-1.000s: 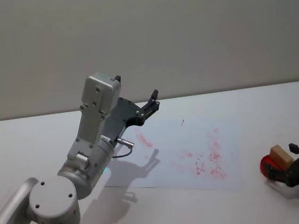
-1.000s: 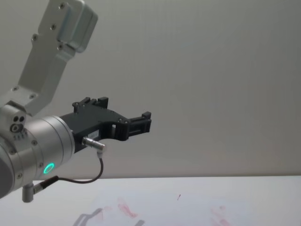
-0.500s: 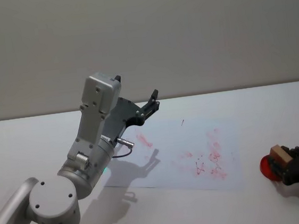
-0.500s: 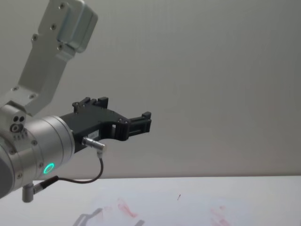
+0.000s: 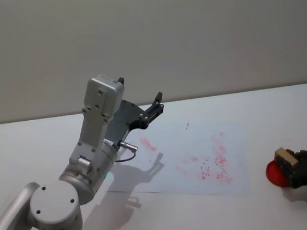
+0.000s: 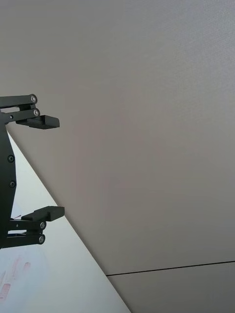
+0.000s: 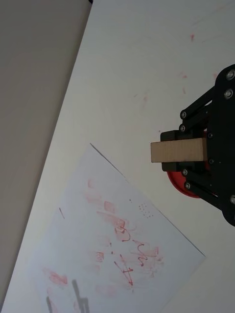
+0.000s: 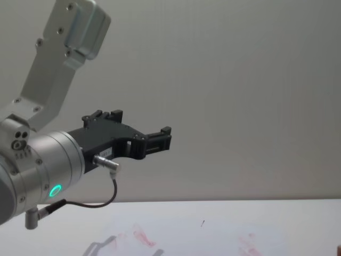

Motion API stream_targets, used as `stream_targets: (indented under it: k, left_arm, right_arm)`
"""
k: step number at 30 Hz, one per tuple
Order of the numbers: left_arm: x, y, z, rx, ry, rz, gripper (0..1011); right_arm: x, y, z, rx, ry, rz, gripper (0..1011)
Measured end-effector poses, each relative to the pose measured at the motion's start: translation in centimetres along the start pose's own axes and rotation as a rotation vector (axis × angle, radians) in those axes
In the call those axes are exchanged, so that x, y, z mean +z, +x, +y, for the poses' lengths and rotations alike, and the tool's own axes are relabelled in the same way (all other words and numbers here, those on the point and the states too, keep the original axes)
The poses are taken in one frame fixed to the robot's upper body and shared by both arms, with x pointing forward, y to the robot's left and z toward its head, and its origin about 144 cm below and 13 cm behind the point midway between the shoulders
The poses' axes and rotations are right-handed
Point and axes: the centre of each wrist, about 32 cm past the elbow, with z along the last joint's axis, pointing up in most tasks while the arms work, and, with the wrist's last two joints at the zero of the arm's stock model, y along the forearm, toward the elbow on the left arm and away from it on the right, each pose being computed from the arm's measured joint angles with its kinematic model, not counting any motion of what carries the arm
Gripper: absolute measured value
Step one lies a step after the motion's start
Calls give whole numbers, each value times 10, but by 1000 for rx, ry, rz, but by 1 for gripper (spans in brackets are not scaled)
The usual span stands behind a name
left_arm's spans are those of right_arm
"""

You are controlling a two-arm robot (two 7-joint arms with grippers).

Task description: Use the one hand to pick up the stamp and affix it onto the A4 paper.

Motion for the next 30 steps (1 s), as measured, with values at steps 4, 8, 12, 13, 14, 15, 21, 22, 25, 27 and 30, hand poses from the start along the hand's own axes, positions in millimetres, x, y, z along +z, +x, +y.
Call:
stream_targets:
  k: [4, 8, 12, 13, 14, 15, 21, 22, 25, 27, 30]
  left_arm:
    - [0, 0, 0, 0, 0, 0, 1001]
    - [0, 0, 0, 0, 0, 0, 1001]
    - [0, 0, 0, 0, 0, 0, 1001]
    - [0, 0, 0, 0, 0, 0, 1001]
    - [0, 0, 0, 0, 0, 0, 1001]
    - [0, 0, 0, 0, 0, 0, 1001]
    - [0, 0, 0, 0, 0, 0, 1001]
    - [0, 0, 0, 0, 0, 0, 1001]
    - [0, 0, 0, 0, 0, 0, 1001]
    - [0, 0, 0, 0, 0, 0, 1001]
    - [0, 0, 0, 0, 0, 0, 1001]
  right_arm:
    - [5, 0, 0, 9, 33, -9, 218]
    - [14, -2, 1, 31, 80, -9, 218]
    - [25, -5, 4, 66, 128, -5, 218]
    - [29, -7, 6, 81, 146, -2, 218]
    - [32, -9, 8, 90, 157, -1, 218]
    - [34, -10, 9, 100, 165, 1, 218]
    - [48, -22, 24, 176, 210, 7, 218]
    - [50, -23, 26, 184, 211, 6, 218]
    - [54, -29, 36, 217, 210, 1, 218]
    - [56, -32, 43, 238, 200, -8, 218]
    - [57, -37, 53, 257, 181, -22, 218]
